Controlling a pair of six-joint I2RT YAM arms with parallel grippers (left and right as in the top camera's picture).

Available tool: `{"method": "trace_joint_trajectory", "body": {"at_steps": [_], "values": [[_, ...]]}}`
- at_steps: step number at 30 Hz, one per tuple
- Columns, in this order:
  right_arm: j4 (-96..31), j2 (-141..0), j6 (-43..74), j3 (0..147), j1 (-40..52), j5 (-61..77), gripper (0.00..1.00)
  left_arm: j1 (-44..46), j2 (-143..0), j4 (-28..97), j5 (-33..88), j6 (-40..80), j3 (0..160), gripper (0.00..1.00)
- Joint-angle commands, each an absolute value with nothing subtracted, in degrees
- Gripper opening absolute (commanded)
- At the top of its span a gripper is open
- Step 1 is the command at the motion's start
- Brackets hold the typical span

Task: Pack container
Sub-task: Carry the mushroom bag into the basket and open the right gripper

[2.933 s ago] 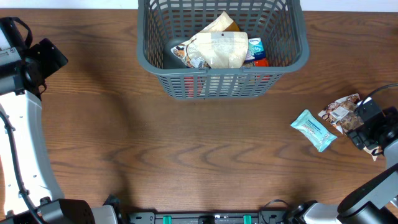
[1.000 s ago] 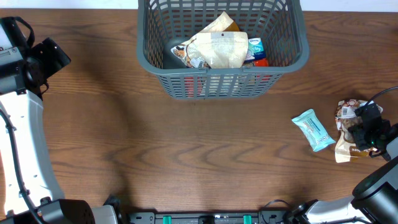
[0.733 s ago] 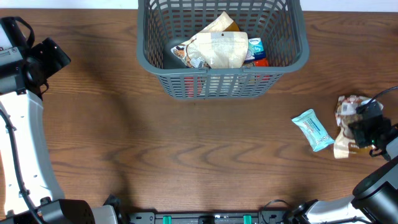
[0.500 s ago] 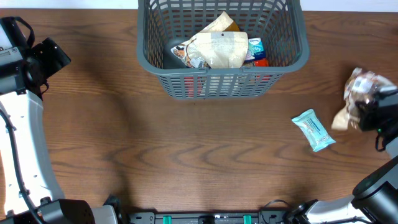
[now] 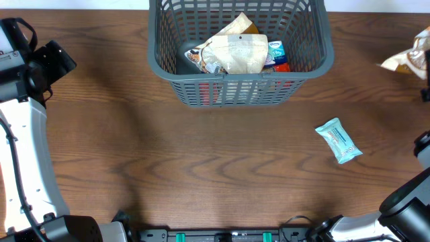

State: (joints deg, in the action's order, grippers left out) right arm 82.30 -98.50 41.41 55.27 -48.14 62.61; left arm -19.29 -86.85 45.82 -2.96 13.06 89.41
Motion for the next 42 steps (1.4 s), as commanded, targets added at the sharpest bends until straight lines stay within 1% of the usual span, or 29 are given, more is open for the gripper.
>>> {"method": "trace_joint_trajectory", "body": {"at_steps": [1, 4, 6, 10, 18, 22, 25, 33, 38, 42], "values": [[82.52, -97.97, 55.9, 60.1, -46.63, 62.59, 0.01, -19.16, -86.98, 45.39, -2.94, 12.1, 89.8, 0.99], [79.46, -97.97, 55.94, 63.9, -44.77, 62.65, 0.01, -19.14, -86.98, 45.15, -2.94, 12.08, 89.8, 0.99], [75.0, -97.97, 55.31, 67.24, -42.85, 63.42, 0.01, -19.14, -86.98, 45.15, -2.94, 11.99, 89.8, 0.99], [60.27, -97.97, 49.39, 74.96, -38.61, 63.44, 0.01, -18.57, -86.98, 45.15, -2.09, 9.82, 89.8, 0.99], [26.3, -98.0, 30.06, 95.7, -28.1, 58.24, 0.01, -16.34, -86.98, 44.23, -2.11, 8.12, 89.8, 0.99], [16.23, -98.24, 26.06, 103.55, -22.98, 55.9, 0.01, -15.59, -86.98, 44.18, -2.11, 7.51, 89.8, 0.99], [13.85, -98.26, 26.06, 106.19, -18.41, 53.63, 0.01, -14.98, -86.98, 44.07, -2.11, 7.51, 89.8, 0.99], [10.46, -99.96, 29.74, 106.43, -5.39, 48.14, 0.01, -12.99, -86.98, 44.1, -2.11, 7.49, 89.8, 0.99], [10.5, -103.11, 34.81, 106.52, 0.12, 48.84, 0.01, -11.79, -86.98, 44.12, -2.11, 7.49, 89.8, 0.99], [10.26, -106.21, 34.89, 106.56, 5.02, 51.13, 0.01, -10.76, -86.98, 44.12, -2.11, 7.51, 89.8, 0.99]]}}
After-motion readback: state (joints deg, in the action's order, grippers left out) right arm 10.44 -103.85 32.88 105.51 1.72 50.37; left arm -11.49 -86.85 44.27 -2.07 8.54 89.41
